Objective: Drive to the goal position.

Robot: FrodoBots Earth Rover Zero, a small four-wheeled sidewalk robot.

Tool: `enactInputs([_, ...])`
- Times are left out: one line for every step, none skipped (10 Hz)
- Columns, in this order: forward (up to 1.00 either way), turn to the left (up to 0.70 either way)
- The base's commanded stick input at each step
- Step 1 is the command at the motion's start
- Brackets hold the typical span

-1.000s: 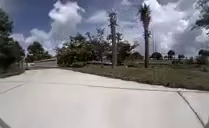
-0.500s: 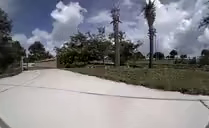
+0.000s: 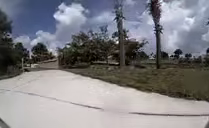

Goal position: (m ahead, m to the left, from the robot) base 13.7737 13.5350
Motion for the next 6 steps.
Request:
enactInputs([0.85, 0.34])
enactInputs([0.85, 0.34])
enactInputs([0.85, 0.34])
enactInputs([0.85, 0.34])
enactInputs([0.85, 0.34])
enactInputs([0.85, 0.34])
